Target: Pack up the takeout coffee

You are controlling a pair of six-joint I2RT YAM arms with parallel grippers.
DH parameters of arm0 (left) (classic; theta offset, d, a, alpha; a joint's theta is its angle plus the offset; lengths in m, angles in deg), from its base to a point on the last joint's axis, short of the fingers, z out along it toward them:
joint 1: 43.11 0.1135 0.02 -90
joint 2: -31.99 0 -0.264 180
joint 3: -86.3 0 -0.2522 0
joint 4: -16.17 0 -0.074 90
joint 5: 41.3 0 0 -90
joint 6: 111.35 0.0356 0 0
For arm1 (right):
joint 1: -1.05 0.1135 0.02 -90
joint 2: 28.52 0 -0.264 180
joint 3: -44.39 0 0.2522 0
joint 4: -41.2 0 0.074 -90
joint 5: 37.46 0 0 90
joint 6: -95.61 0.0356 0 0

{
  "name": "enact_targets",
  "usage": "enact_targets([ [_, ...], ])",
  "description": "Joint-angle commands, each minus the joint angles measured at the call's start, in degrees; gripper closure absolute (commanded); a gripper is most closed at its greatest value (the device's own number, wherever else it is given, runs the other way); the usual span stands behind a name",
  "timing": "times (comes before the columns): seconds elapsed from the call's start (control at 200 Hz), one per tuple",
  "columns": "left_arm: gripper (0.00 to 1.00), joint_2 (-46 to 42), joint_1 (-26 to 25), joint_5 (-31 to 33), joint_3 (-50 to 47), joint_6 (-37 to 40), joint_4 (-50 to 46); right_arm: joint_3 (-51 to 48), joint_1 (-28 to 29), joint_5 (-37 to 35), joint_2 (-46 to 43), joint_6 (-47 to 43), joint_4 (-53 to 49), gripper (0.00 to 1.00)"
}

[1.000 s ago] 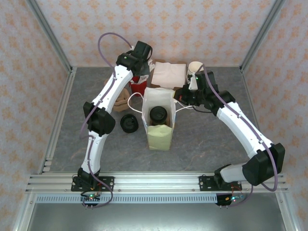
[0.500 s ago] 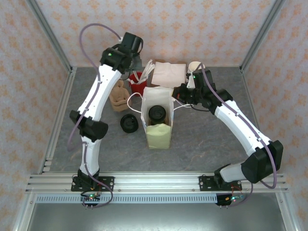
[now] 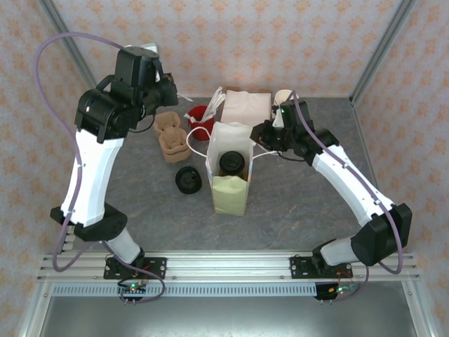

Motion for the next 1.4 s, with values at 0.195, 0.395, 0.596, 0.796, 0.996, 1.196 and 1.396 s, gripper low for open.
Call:
enact_targets([
  [0.195, 0.87, -9.2, -8.4, 0.9, -2.7, -0.2, 2.0, 7.7, 0.4, -1.8, 0.9, -1.6, -5.3, 0.56],
  [0.395, 0.86, -11.6, -15.6, 2.5, -7.6, -1.0, 3.0, 9.7, 0.1, -4.1, -0.5, -3.5, -7.8, 0.47],
  [0.596, 0.87, -9.1, -22.2, 3.5, -8.9, -0.7, 0.6, 13.8, -1.5, -7.8, -1.0, -6.9, -12.1, 0.43],
  [0.796, 0.86, -5.3, -24.1, 2.3, -9.5, 2.4, -5.0, 17.9, -4.8, -9.4, -0.3, -8.6, -14.1, 0.44],
  [0.996, 0.86, -3.3, -24.5, -0.5, -12.7, 4.6, -7.8, 22.3, -5.8, -9.7, 3.1, -10.1, -14.2, 0.45],
  [1.196, 0.81, -2.6, -24.7, -3.1, -16.9, 4.5, -8.0, 28.7, -5.8, -9.9, 8.9, -12.0, -15.1, 0.46],
  [1.396, 0.81, -3.4, -24.7, -4.1, -21.6, 3.6, -5.1, 34.1, -5.7, -10.7, 15.4, -14.4, -15.5, 0.47],
])
